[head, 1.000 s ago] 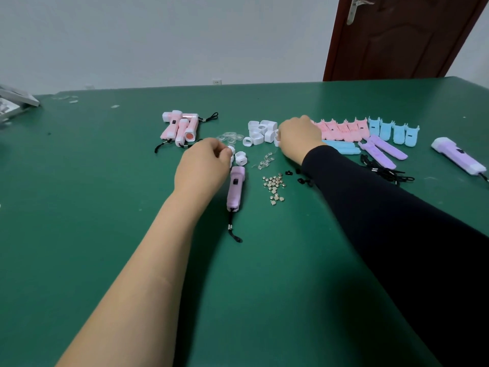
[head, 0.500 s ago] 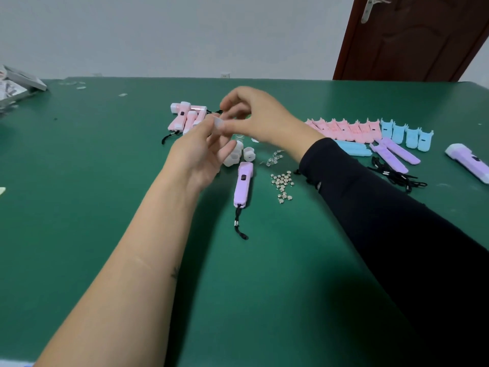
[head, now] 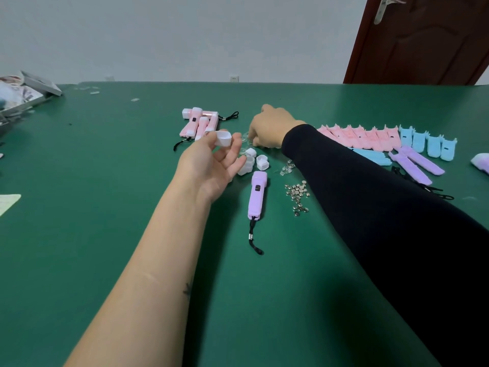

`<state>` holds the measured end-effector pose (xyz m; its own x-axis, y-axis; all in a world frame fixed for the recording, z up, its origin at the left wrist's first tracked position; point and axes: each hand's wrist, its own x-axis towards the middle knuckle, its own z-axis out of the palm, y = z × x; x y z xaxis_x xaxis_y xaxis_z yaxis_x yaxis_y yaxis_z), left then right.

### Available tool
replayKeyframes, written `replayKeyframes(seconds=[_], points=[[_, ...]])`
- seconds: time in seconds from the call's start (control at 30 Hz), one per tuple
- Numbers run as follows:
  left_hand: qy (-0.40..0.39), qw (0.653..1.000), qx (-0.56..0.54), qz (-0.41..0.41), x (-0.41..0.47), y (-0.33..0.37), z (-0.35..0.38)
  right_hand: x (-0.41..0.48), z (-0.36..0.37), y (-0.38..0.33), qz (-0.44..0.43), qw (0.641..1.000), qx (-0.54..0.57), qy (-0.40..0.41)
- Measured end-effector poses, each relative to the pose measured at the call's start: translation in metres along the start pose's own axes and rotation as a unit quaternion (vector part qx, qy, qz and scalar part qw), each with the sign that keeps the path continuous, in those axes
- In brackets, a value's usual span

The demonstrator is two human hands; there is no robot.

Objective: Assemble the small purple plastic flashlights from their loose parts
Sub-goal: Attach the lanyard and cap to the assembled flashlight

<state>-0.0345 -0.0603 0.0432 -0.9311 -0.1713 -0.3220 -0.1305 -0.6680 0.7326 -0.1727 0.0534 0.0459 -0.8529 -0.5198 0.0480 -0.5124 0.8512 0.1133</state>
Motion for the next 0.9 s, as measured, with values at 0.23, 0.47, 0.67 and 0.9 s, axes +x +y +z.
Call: replayKeyframes(seconds=[0.23,0.47,0.67,0.9], points=[[-0.010,1.000,0.014,0.003,-0.001,-0.003,0.002,-0.001,0.009,0.001,-0.013,0.994,-0.048,0.100],[-0.060,0.997,0.039,-0.019,-0.006,-0.009,0.012,-0.065,-0.021,0.016,0.059,0.803,0.554,0.210],[-0.147,0.983,0.112,-0.013,-0.023,-0.023,0.026,-0.155,-0.024,0.020,0.052,0.691,0.695,0.191],[-0.223,0.953,0.202,0.010,-0.038,-0.037,0.037,-0.192,-0.014,0.019,0.101,0.597,0.786,0.125]])
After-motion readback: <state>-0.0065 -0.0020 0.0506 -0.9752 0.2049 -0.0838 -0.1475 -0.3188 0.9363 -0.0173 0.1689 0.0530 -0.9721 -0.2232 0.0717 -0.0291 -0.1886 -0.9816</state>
